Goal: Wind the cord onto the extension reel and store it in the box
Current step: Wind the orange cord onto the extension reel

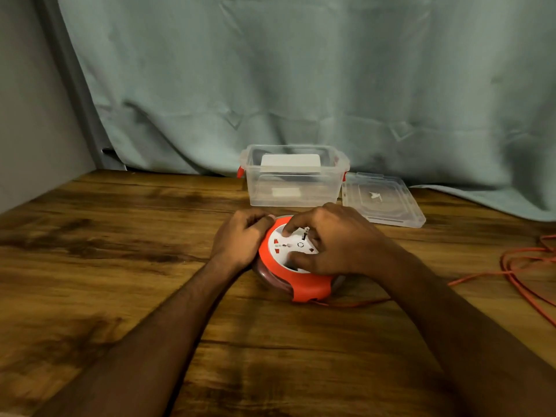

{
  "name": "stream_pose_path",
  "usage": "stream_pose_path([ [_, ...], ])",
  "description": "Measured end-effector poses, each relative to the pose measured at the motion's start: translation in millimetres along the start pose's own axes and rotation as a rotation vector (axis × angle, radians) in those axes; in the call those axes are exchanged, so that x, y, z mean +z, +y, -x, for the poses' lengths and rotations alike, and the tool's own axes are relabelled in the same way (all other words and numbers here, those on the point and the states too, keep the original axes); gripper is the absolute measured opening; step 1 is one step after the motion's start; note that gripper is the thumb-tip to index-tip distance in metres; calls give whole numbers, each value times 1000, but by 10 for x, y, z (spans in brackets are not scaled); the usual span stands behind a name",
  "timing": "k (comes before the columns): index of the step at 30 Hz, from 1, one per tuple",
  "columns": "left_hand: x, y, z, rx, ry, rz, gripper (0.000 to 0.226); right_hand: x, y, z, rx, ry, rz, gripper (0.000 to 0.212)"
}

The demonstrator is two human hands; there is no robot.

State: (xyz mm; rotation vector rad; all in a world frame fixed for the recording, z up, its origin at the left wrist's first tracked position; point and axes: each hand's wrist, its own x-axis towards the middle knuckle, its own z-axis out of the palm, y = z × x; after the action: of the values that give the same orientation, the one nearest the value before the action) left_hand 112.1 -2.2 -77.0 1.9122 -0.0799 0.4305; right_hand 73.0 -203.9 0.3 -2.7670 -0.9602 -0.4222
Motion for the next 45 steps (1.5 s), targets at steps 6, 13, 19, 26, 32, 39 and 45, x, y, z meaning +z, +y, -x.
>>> stream_pose_path([
  [6,-5,15,2,-2,-11,-22,38,57,32,0,46,0,25,67],
  [13,17,92,51,-7,10,-6,19,143,-154,-38,240,118,155,68],
  [19,15,88,63,-19,-9,-24,29,145,-208,4,391,220,137,69],
  [26,10,88,56,-7,-21,-30,35,220,-198,39,408,314,205,53],
  [32,-9,77,52,-18,-30,-14,38,11,-140,-26,184,82,102,31],
  [39,-9,56,37,-9,-20,-19,40,-22,-47,34,10,-40,60,60],
  [45,-2,63,32,-2,-24,-38,38,24,-65,6,143,31,68,69],
])
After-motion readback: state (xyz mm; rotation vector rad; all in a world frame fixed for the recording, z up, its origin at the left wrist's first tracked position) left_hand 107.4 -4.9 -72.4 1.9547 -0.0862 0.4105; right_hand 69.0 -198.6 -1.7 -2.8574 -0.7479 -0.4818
